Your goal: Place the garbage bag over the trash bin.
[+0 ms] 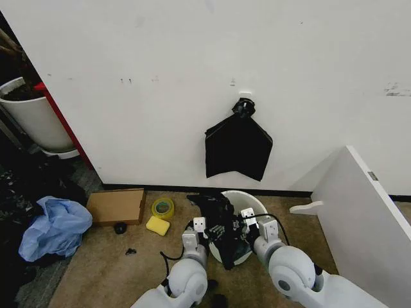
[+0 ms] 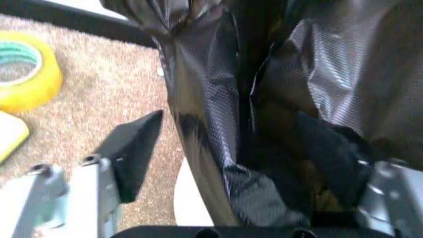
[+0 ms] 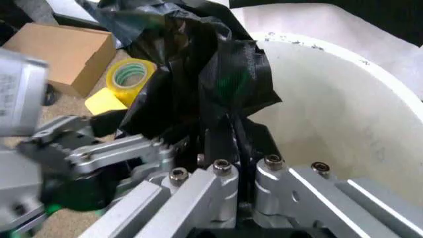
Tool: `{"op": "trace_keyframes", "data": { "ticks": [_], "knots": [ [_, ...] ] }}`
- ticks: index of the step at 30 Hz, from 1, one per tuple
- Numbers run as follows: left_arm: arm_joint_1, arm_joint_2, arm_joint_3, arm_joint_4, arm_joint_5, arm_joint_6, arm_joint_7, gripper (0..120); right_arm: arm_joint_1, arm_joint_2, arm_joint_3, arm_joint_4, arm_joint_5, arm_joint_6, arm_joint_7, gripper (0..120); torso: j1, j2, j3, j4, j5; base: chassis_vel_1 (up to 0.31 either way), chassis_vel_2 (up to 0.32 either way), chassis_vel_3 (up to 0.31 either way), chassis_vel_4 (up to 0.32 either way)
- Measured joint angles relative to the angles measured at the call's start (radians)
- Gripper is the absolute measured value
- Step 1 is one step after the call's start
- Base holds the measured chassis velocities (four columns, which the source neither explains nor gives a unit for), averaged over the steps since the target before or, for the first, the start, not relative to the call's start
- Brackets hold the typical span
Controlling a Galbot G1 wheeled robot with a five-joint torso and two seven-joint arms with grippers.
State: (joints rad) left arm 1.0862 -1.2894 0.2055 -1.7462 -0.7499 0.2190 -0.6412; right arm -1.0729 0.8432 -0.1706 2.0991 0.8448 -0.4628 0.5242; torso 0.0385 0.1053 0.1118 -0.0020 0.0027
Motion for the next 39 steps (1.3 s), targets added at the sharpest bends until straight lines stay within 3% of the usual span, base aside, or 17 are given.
{"op": "trace_keyframes", "data": {
  "ticks": [12,20,32,39],
  "knots": [
    [-0.070,-0.041,-0.002,0.020,-0.140,0.083,-0.121,30,0.008,0.005,0.003,0.007,0.058,-0.005,0.020,0,0.000,0.000,0.000,0.0000,-0.0001,0.000,0.000,0.000,0.000],
    [-0.079,-0.013,0.007,0.011,-0.138,0.086,-0.129,4,0.001,0.023,0.022,0.006,0.093,0.003,0.044,0,0.000,0.000,0.000,0.0000,-0.0001,0.000,0.000,0.000,0.000],
    [-0.006,0.051,-0.089,-0.050,-0.106,-0.016,-0.047,1,-0.031,0.029,0.083,0.026,0.032,0.032,0.060,0,0.000,0.000,0.000,0.0001,-0.0001,0.000,0.000,0.000,0.000],
    [0.021,0.078,-0.111,-0.075,-0.101,-0.030,-0.032,1,-0.040,0.014,0.111,0.038,0.011,0.042,0.059,0,0.000,0.000,0.000,0.0001,-0.0002,0.000,0.000,0.000,0.000]
  ]
}}
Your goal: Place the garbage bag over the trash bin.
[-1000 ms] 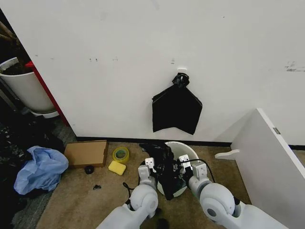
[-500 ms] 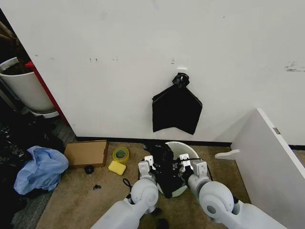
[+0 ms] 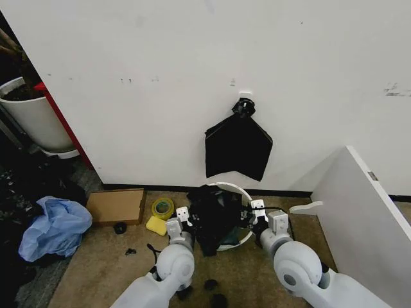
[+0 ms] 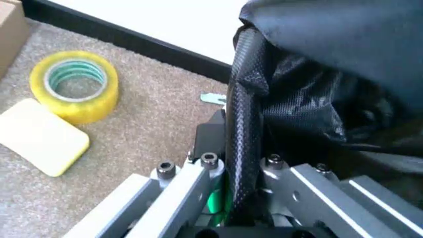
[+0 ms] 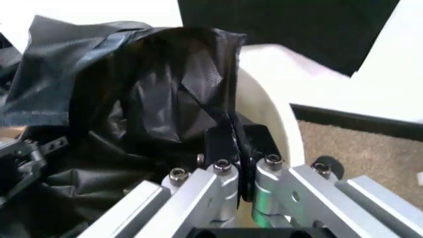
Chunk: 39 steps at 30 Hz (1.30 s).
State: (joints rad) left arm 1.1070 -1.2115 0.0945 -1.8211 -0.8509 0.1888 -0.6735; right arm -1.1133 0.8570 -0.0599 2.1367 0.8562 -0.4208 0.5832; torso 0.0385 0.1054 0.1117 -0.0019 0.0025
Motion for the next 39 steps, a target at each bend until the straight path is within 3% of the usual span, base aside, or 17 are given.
{"op": "trace_keyframes", "data": {
  "ticks": [39],
  "knots": [
    [0.065,0.091,-0.075,-0.093,-0.018,-0.025,0.033,1,-0.066,-0.069,0.107,-0.065,-0.049,0.038,-0.054,0,0.000,0.000,0.000,0.0000,0.0001,0.000,0.000,0.000,0.000]
  ]
}}
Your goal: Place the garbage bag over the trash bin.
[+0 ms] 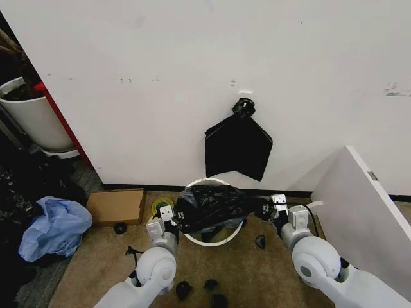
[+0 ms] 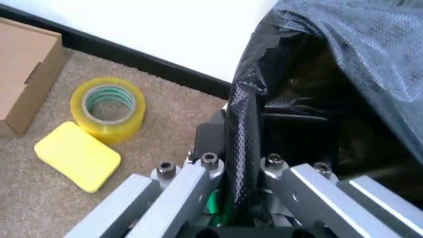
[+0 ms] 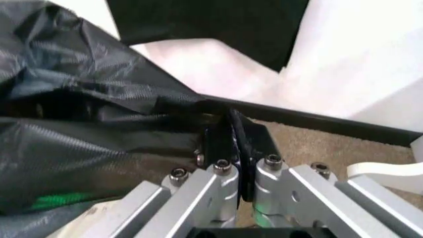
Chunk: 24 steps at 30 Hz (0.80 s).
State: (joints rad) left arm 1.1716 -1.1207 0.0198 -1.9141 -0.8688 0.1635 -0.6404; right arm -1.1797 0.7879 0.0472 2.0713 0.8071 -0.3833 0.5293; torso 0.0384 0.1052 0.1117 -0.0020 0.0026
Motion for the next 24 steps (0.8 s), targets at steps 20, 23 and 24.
{"op": "trace_keyframes", "data": {
  "ticks": [20,23,24],
  "knots": [
    [0.042,0.010,-0.033,-0.040,0.004,0.021,-0.009,1,-0.045,-0.106,-0.051,0.056,-0.385,0.149,-0.198,59,0.000,0.000,0.000,0.0000,0.0000,0.000,0.000,0.000,0.000],
    [0.044,0.019,-0.035,-0.044,0.007,0.023,-0.005,1,-0.045,-0.123,-0.054,0.044,-0.479,0.170,-0.255,69,0.000,0.000,0.000,0.0000,0.0000,0.000,0.000,0.000,0.000],
    [0.044,0.026,-0.035,-0.048,0.009,0.025,0.003,1,-0.044,-0.135,-0.055,0.039,-0.536,0.183,-0.292,76,0.000,0.000,0.000,0.0000,0.0000,0.000,0.000,0.000,0.000]
  ]
}}
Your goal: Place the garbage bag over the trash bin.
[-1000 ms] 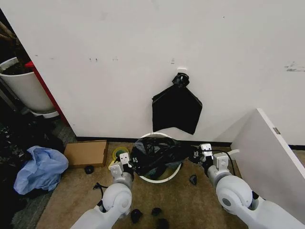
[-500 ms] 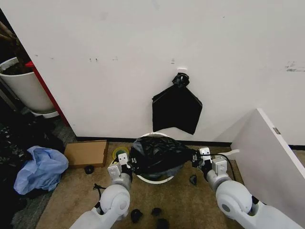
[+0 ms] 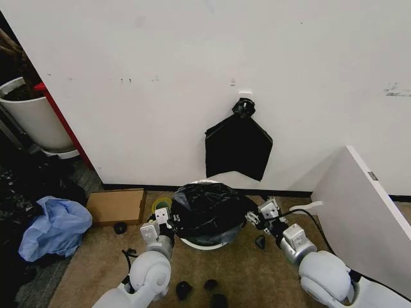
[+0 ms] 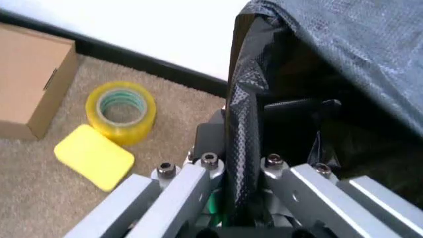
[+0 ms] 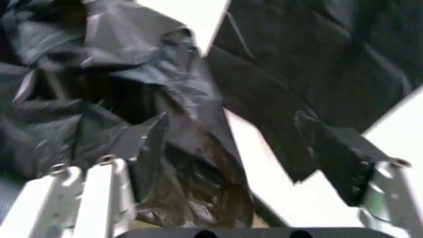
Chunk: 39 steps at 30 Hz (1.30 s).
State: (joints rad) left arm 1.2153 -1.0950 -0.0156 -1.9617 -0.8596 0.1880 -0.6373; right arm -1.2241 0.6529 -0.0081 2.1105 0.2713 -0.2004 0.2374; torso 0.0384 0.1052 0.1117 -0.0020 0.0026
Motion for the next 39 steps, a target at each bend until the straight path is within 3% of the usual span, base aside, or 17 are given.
{"op": "trace_keyframes", "data": {
  "ticks": [7,16,32,39],
  "knots": [
    [-0.011,0.042,-0.004,-0.030,0.029,0.044,0.077,1,0.061,-0.042,-0.006,-0.012,-0.231,0.038,-0.142,98,0.000,0.000,0.000,0.0002,0.0000,0.000,0.000,0.000,0.000],
    [-0.047,0.070,0.026,-0.044,0.129,0.084,0.163,1,0.089,-0.075,-0.022,-0.020,-0.392,-0.011,-0.276,100,0.000,0.000,0.000,0.0000,0.0000,0.000,0.000,0.000,0.000],
    [-0.050,0.074,0.069,-0.050,0.162,0.096,0.178,1,0.115,-0.033,-0.049,-0.067,-0.720,0.073,-0.313,100,0.000,0.000,0.000,0.0000,0.0000,0.000,0.000,0.000,0.000],
    [-0.050,0.071,0.073,-0.049,0.163,0.097,0.178,1,0.113,-0.029,-0.050,-0.061,-0.769,0.128,-0.337,100,0.000,0.000,0.000,0.0000,-0.0001,0.000,0.000,0.000,0.000]
  ]
}}
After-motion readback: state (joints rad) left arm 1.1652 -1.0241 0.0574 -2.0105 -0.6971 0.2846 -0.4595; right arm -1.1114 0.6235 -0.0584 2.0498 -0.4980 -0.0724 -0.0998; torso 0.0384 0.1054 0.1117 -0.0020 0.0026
